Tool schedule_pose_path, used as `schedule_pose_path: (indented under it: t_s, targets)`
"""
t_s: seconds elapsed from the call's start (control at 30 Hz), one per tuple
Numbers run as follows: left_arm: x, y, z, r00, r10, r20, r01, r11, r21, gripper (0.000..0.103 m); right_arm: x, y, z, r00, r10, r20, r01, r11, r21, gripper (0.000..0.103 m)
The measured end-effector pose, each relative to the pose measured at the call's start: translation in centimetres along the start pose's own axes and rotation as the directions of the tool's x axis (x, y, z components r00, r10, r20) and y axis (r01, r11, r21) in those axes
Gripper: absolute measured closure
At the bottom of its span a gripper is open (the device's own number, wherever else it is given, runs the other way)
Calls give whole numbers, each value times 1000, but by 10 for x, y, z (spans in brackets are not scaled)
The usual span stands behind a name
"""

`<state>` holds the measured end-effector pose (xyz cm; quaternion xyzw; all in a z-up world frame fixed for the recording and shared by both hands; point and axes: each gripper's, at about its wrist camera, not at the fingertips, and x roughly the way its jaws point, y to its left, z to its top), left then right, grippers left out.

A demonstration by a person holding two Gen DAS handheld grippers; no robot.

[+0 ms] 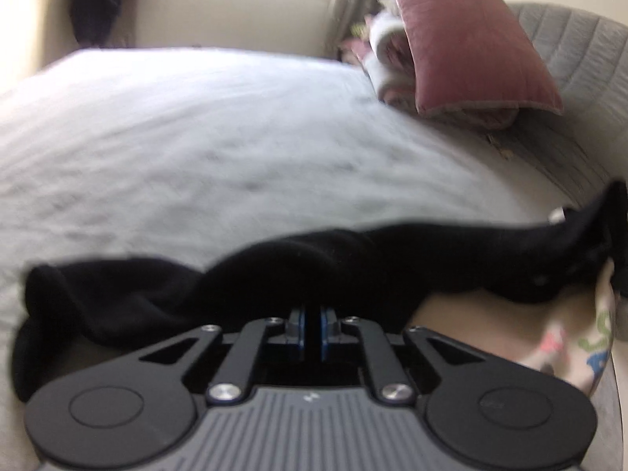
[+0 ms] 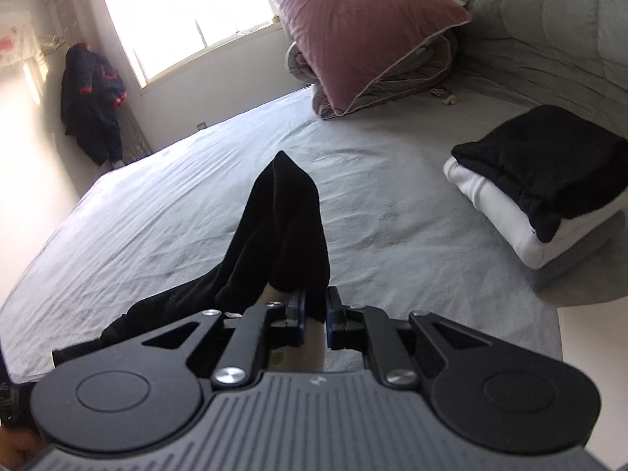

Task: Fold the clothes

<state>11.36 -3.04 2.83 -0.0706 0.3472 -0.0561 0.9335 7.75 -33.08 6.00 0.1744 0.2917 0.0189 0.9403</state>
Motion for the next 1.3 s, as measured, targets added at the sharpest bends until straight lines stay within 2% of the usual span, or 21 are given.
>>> schedule_pose_path:
  t_s: [0.2,0.37,0.57,0.8,0.93,1.07,1.1,1.17,1.3]
  targets:
    - [-36,25,38,988,79,130,-74,996,-46,97,-3,-9,8,997,-3,78,-1,999,52,94]
    - [-63,41,71,957,162,242,-155,987,-48,97,-1,-10,14,990,-12,139,3,998,63,94]
    - [-65,44,99,930,218,296,-226,974,-6,97,16,-3,15,983,61,172,-72,996,59,93]
    - [-26,48,109,927,249,279,-262,965,8,97,32,9,13,978,88,187,-92,996,12,92]
    - [-4,52,114,927,265,265,-277,961,9,97,34,6,17,978,126,167,-133,991,28,84]
    - [19,55,119,926,280,252,-292,956,10,96,32,3,19,977,127,168,-133,991,24,83]
    - [25,57,119,929,282,239,-290,957,0,96,32,1,20,978,137,158,-144,989,31,81]
    - [37,60,117,932,291,215,-296,955,-7,96,31,1,19,977,161,138,-168,985,35,59]
    - [52,61,108,942,290,170,-297,955,18,94,28,11,17,971,221,88,-221,975,-15,58]
